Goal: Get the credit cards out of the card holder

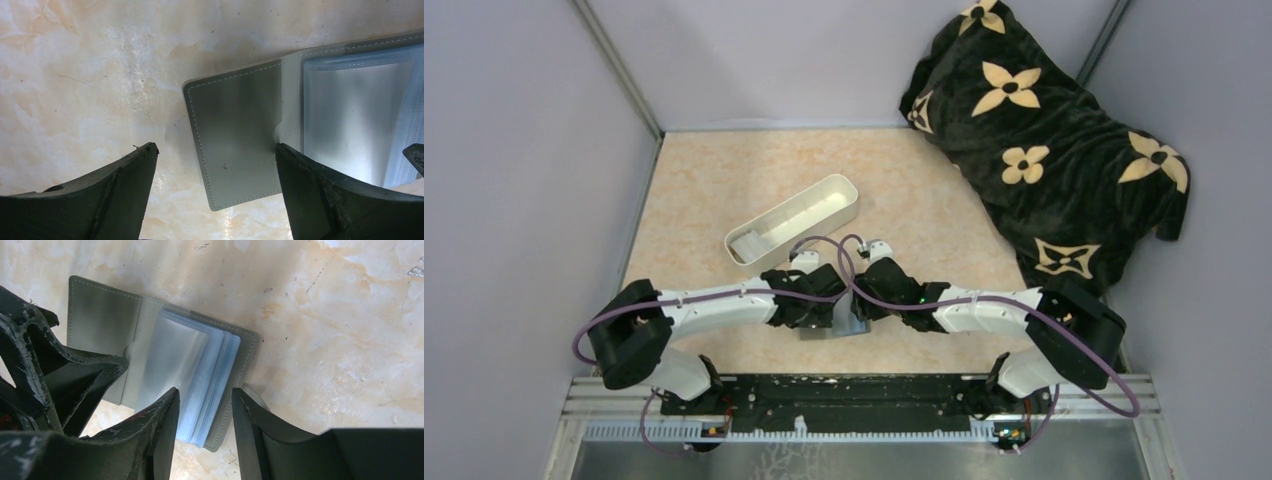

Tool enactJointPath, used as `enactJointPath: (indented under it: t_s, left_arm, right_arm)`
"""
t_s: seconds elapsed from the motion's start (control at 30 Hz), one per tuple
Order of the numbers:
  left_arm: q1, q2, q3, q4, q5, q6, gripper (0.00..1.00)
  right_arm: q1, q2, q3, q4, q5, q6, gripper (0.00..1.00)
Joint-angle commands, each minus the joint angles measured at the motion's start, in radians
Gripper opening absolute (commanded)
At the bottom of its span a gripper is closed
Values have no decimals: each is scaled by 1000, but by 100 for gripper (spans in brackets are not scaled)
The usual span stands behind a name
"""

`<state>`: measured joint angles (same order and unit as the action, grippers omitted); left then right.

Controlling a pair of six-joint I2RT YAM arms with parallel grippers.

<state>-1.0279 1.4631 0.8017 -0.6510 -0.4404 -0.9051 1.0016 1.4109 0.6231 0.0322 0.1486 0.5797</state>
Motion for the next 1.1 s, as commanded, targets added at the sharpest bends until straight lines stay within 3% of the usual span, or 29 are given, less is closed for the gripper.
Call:
enactJointPath:
  t_s: [0.0, 0.8, 1.07]
  left_arm:
    - [-6, -25, -10, 12, 3, -9, 93]
    - [-6, -29, -27, 19, 12, -10, 93]
    - [-6, -28, -56, 44, 22, -13, 93]
  right_arm:
    - [12, -6, 13, 30, 14, 11, 44]
    - [12, 98, -43, 236, -151, 60, 44]
    - [12, 95, -67, 415, -310, 100, 44]
